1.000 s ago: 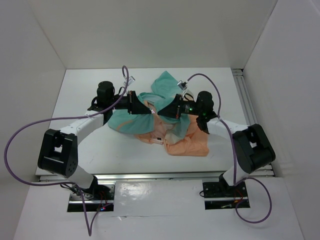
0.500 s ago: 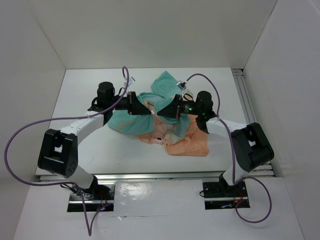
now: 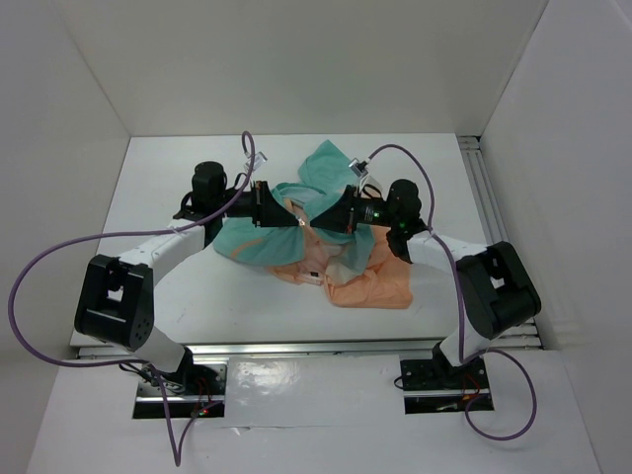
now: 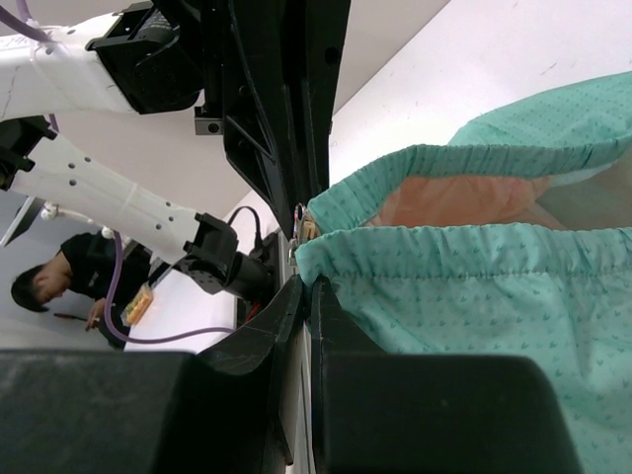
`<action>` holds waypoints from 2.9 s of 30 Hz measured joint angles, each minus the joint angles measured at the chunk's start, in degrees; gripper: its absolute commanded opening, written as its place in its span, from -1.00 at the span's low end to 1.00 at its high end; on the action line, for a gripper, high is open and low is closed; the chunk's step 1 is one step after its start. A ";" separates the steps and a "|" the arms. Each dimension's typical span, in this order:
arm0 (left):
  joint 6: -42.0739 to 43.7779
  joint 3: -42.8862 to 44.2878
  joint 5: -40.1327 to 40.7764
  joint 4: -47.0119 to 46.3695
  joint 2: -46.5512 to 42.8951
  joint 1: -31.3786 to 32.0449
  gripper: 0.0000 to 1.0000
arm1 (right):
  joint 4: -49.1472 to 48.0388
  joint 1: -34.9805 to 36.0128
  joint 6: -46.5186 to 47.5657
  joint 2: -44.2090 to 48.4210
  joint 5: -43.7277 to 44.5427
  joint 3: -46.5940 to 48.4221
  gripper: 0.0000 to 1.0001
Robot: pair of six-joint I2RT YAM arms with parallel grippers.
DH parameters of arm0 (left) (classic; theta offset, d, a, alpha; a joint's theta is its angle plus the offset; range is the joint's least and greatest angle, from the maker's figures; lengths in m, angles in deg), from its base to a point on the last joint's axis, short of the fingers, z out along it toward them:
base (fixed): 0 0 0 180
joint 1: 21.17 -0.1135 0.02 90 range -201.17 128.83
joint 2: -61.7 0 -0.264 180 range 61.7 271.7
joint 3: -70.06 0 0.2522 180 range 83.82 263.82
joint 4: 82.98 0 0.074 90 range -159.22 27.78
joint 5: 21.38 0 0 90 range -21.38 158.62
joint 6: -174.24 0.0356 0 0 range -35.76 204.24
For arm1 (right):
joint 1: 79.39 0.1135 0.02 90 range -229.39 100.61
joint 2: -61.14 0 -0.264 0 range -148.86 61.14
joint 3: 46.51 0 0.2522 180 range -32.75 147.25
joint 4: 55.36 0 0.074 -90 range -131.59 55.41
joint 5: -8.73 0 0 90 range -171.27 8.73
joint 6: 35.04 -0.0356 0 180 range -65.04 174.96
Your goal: Zip up the jacket
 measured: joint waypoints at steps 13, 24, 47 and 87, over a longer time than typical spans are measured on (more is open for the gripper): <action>-0.02 0.00 -0.02 0.24 0.00 0.00 -1.00 | -1.11 0.00 -1.27 -1.31 -0.20 0.59 -1.00; 0.00 0.00 -0.42 0.24 0.00 0.00 -1.00 | -1.66 0.00 -1.86 -1.70 -0.85 1.64 -1.00; 1.51 0.04 -0.44 1.60 0.00 0.00 -1.00 | -3.13 0.02 -3.91 -3.39 -1.29 2.78 -1.00; 1.14 0.09 -0.39 0.61 0.00 -0.57 -1.00 | -4.81 0.02 -4.81 -3.39 -3.74 1.16 -1.00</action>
